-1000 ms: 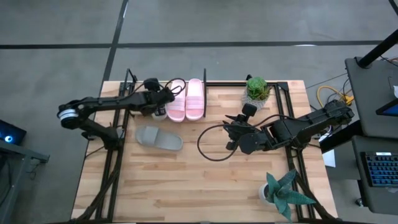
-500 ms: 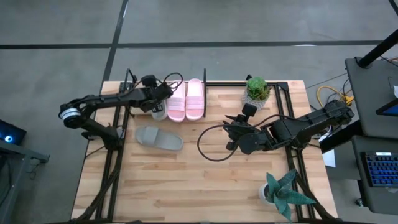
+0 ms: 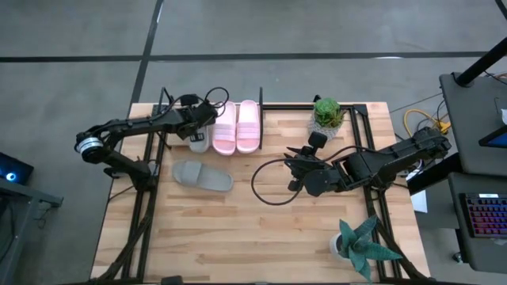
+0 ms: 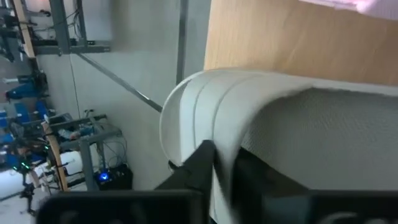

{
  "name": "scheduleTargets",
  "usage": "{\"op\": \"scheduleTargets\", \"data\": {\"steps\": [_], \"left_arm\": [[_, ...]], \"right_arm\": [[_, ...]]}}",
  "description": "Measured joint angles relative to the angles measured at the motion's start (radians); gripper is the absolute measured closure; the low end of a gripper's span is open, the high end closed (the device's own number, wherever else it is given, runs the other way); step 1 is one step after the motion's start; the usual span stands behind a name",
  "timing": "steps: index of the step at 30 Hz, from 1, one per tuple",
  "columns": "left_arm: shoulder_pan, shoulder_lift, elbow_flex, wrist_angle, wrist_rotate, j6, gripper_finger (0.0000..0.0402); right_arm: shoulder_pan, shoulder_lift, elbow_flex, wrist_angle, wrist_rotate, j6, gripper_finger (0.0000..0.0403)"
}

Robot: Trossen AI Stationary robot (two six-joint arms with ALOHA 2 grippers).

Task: Pick and place slides into the shelf
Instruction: Put the right gray slipper on the shelf

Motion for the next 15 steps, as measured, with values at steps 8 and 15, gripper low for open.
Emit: {"op": "scheduleTargets", "data": {"steps": [8, 15], "left_arm": [[-0.023, 0.0, -0.008, 0.029, 0.007, 0.073, 0.0399], [-0.047, 0.0, -0.036, 0.14, -0.025, 0.135, 0.04]], "right_arm": [[0.0, 0.0, 0.0, 0.0, 0.0, 0.0, 0.0321], [0.0, 0.0, 0.0, 0.0, 0.0, 0.0, 0.0327]]}}
